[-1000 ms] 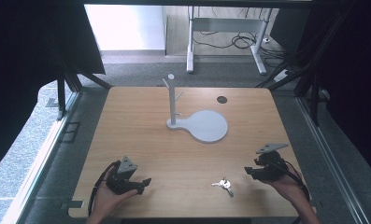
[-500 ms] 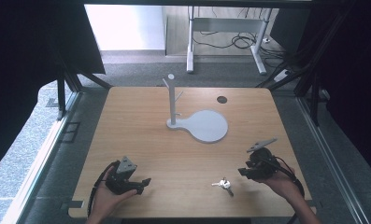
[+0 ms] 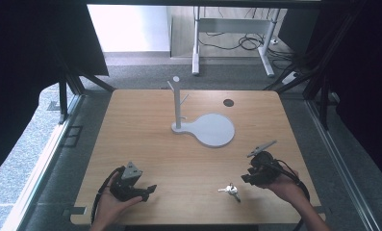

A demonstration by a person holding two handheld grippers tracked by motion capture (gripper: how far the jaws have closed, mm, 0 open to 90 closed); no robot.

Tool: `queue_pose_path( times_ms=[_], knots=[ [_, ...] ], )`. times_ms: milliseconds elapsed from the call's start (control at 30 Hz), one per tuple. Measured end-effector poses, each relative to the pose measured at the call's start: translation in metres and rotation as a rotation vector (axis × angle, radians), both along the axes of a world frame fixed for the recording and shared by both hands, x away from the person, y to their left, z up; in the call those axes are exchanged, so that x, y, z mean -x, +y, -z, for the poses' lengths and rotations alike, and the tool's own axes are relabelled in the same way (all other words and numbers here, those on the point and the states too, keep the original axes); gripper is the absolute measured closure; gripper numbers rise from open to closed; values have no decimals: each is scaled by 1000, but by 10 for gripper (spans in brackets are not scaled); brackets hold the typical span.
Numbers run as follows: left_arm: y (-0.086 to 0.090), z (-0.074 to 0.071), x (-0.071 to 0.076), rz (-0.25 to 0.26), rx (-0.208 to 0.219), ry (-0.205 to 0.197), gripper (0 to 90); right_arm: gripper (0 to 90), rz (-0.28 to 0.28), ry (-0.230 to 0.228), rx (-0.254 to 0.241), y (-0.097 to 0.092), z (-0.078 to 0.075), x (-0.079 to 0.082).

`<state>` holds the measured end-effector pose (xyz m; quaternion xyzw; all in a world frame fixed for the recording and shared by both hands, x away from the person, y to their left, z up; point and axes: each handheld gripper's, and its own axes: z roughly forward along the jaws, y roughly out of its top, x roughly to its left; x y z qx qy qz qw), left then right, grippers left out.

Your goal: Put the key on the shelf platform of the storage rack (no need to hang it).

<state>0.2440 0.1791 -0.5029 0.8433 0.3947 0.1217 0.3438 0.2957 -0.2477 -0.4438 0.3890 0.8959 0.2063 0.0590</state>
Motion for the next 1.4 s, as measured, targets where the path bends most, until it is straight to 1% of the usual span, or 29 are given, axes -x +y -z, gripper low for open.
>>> queue_pose_path(
  times_ms=[67, 167, 467, 600, 667, 700, 800, 867, 1200, 1400],
  knots=[
    [0, 0, 0, -2, 1, 1, 252, 594, 4, 20, 5, 2, 3, -2],
    [1, 1, 0, -4, 0, 2, 252, 598, -3, 28, 7, 5, 5, -3],
    [2, -1, 0, -2, 6, -2, 252, 618, -31, 70, 12, 22, 13, -4],
    [3, -1, 0, -5, 7, -1, 252, 641, -38, 92, 18, 30, 21, -7],
    [3, -1, 0, -6, 7, 0, 252, 645, -40, 96, 18, 32, 22, -7],
    [3, -1, 0, -5, 8, -1, 252, 652, -44, 106, 21, 35, 26, -8],
    [4, -2, 0, -3, 8, -2, 252, 661, -47, 115, 28, 37, 29, -9],
    [4, -1, 0, -4, 8, -1, 252, 675, -38, 128, 36, 39, 33, -10],
    [5, -1, -1, -4, 6, 0, 252, 701, -23, 156, 35, 42, 42, -15],
    [5, -1, -1, -3, 5, -1, 251, 732, -32, 173, 46, 47, 47, -15]
  ],
)
